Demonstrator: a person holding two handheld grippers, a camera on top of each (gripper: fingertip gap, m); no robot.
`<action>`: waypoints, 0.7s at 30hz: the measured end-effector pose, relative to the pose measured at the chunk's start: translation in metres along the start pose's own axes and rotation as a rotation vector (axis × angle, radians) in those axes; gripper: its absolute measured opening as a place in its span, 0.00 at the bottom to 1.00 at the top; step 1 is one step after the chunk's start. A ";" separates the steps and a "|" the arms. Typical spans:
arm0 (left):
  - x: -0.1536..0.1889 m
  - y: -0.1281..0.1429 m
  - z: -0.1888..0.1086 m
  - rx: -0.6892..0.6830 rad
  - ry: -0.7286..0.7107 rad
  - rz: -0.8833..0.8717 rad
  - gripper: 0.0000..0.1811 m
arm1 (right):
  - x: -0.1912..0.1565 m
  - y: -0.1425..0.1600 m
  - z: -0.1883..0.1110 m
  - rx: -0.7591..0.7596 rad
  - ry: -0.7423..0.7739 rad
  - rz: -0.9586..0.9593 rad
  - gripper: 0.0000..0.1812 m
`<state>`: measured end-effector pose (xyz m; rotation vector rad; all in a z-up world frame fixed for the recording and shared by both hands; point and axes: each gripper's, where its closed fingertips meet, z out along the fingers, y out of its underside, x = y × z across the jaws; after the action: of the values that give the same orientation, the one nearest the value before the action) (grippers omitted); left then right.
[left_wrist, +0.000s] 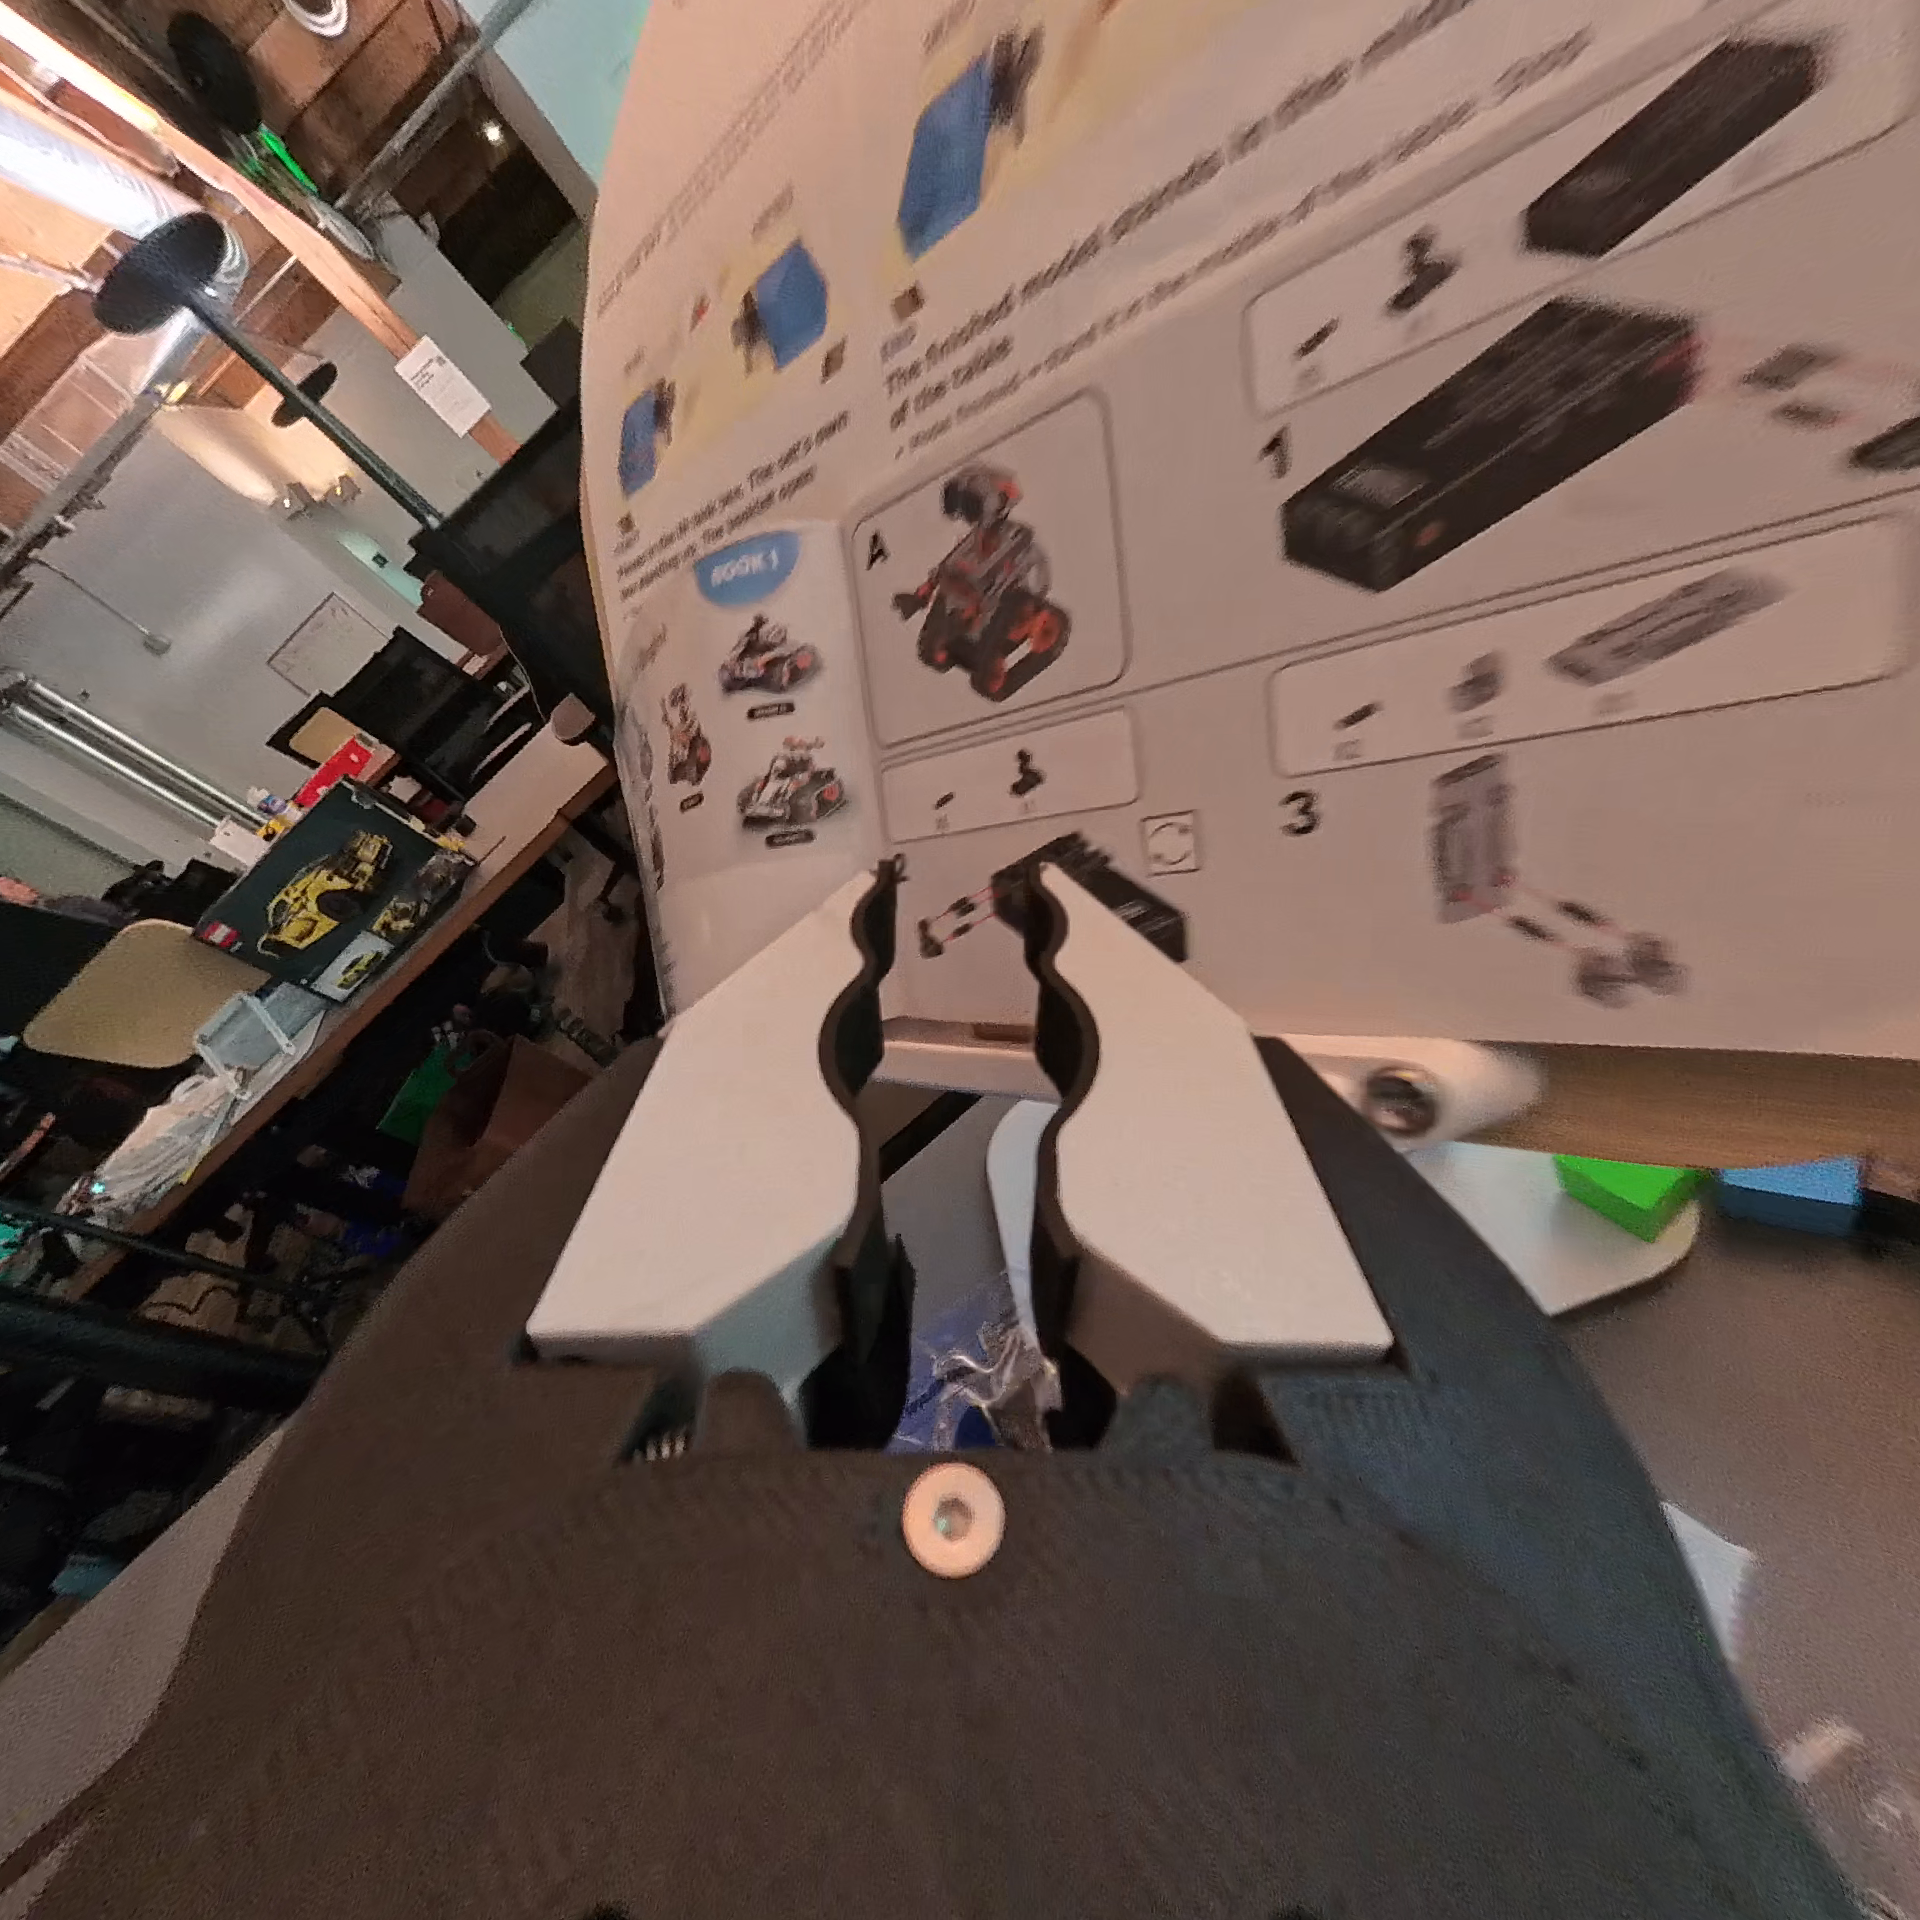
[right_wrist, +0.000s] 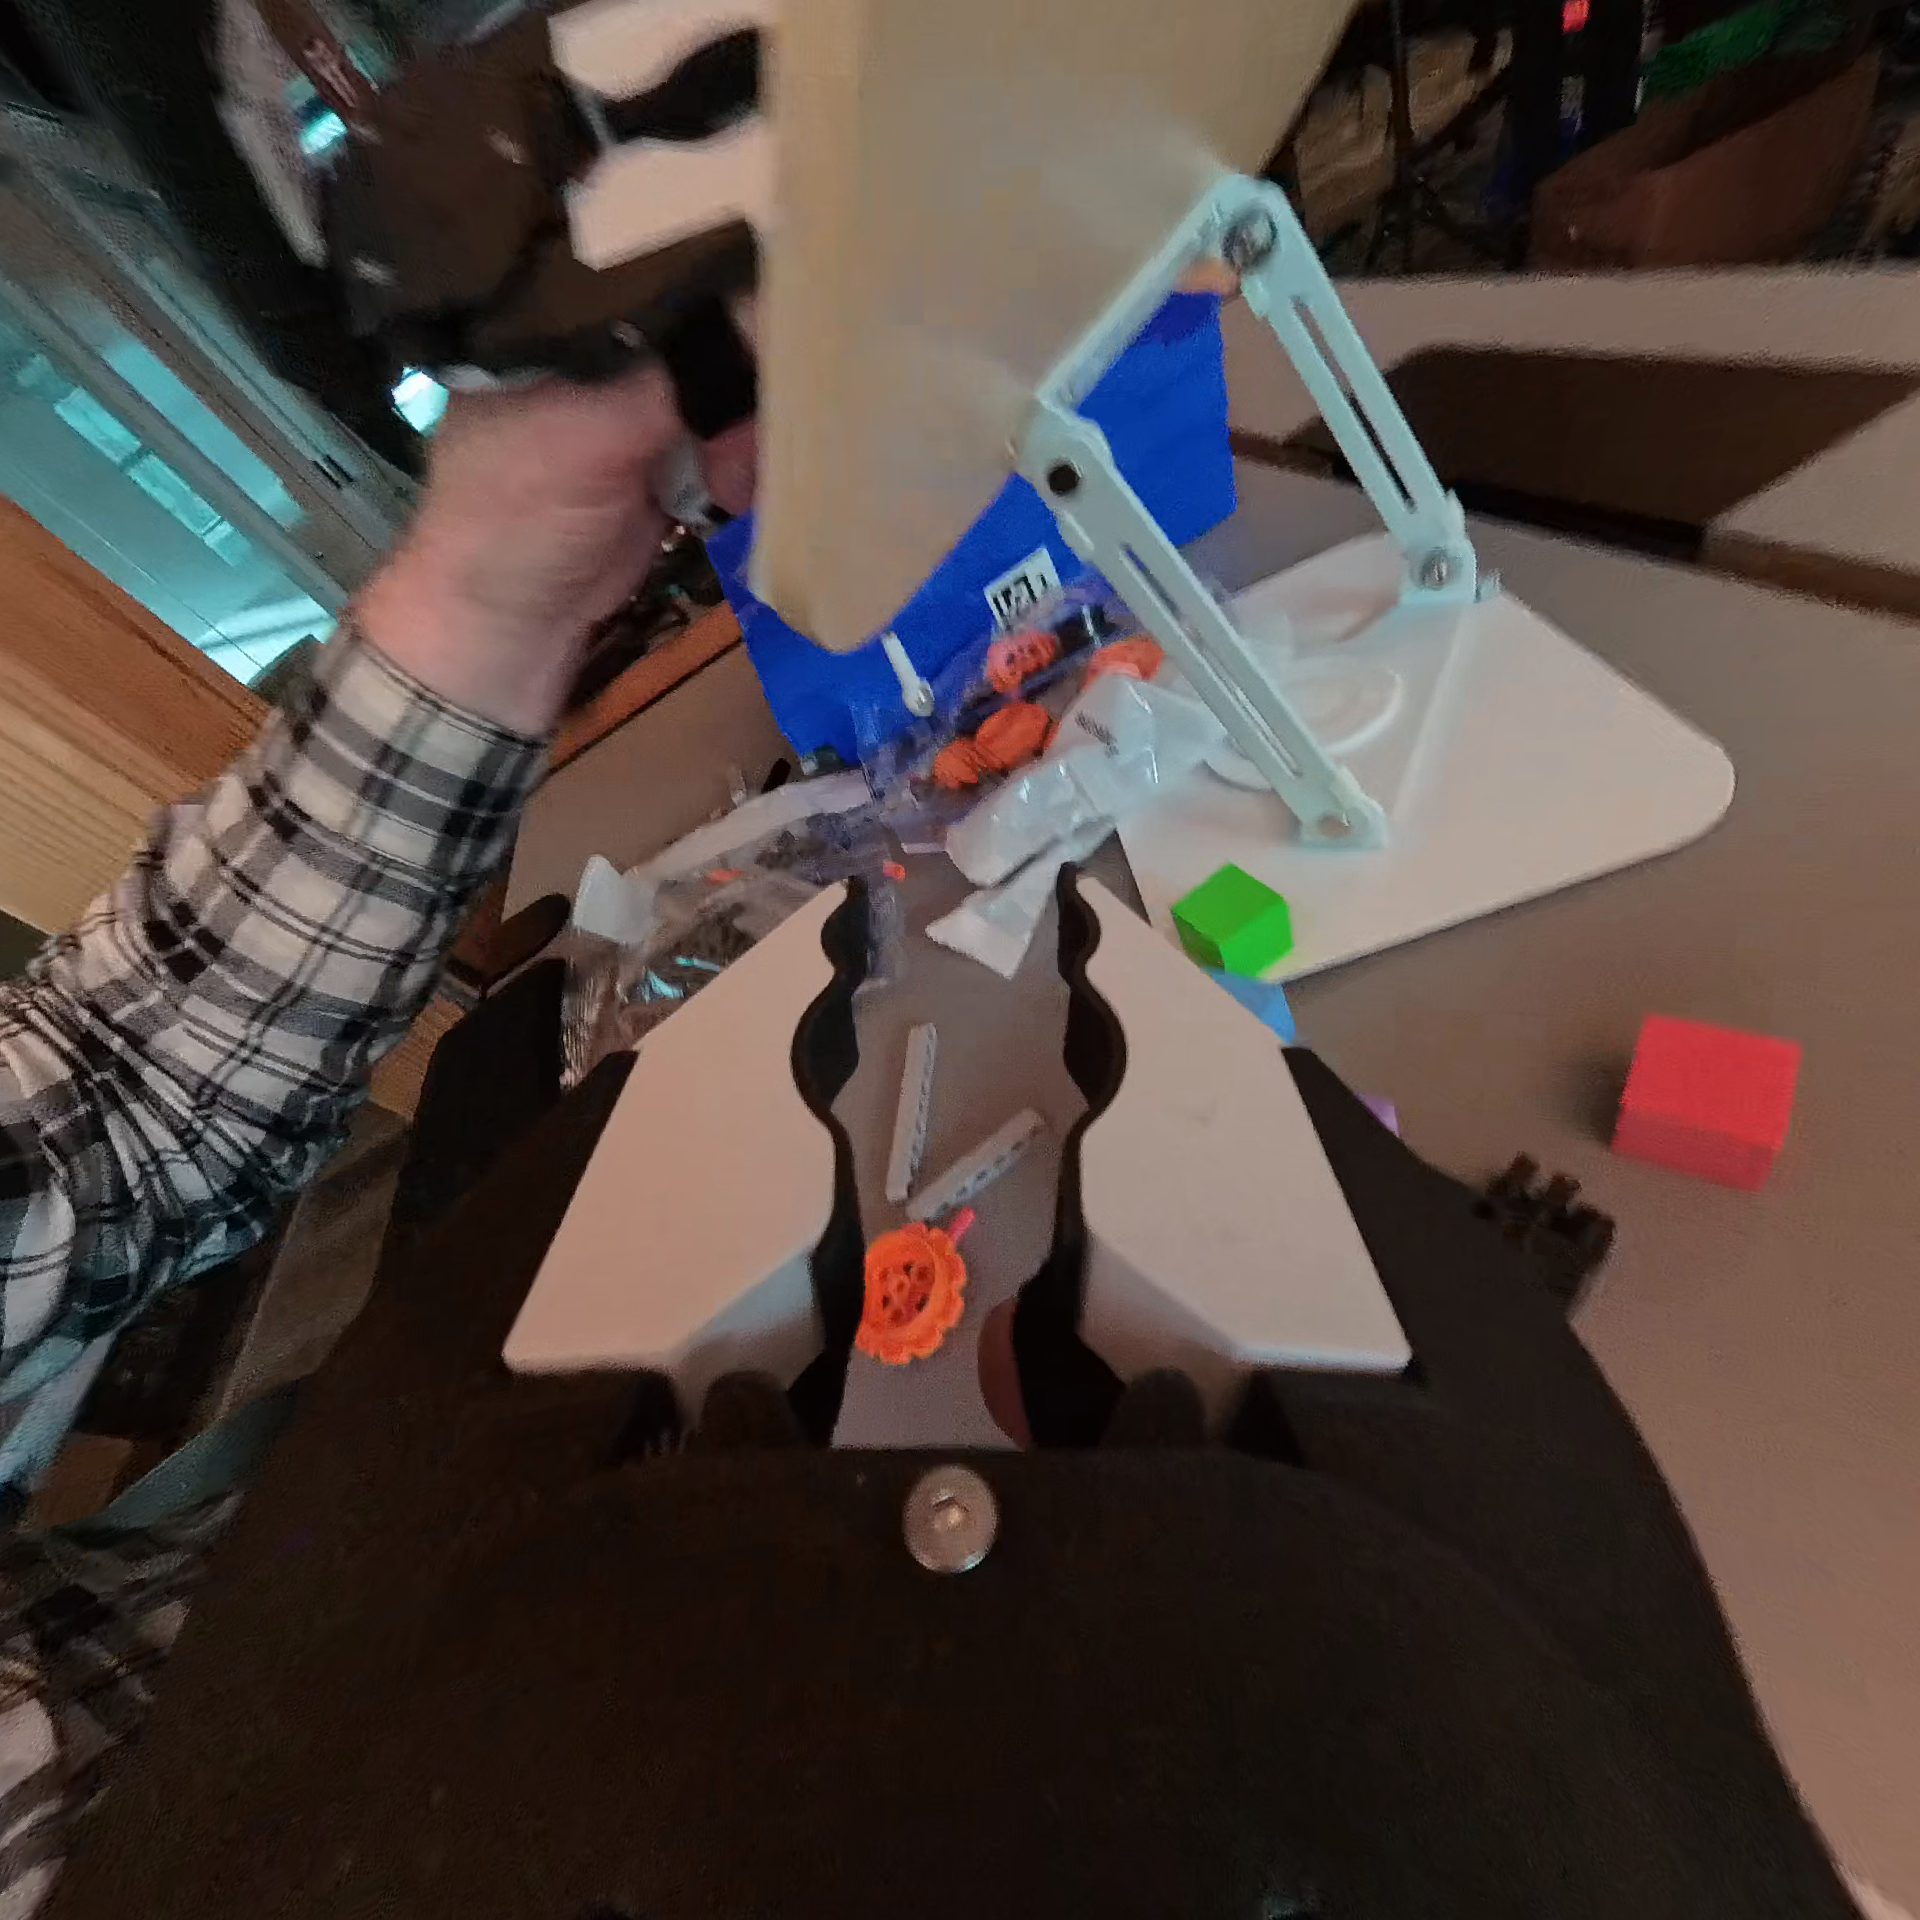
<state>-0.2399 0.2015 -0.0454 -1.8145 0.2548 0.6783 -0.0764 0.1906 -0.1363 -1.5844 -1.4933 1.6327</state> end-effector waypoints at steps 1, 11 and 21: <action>0.007 -0.007 -0.006 0.009 0.013 0.006 0.14 | 0.005 0.009 -0.001 -0.017 0.001 0.019 0.20; 0.085 -0.056 -0.041 0.048 0.175 0.167 0.31 | 0.012 0.036 -0.006 -0.070 0.001 -0.019 0.18; 0.105 -0.048 -0.050 -0.070 0.171 0.282 0.41 | 0.016 0.041 -0.005 -0.069 -0.020 -0.002 0.17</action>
<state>-0.1154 0.1889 -0.0553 -1.9257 0.6158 0.7346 -0.0608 0.1924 -0.1771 -1.6067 -1.5765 1.6173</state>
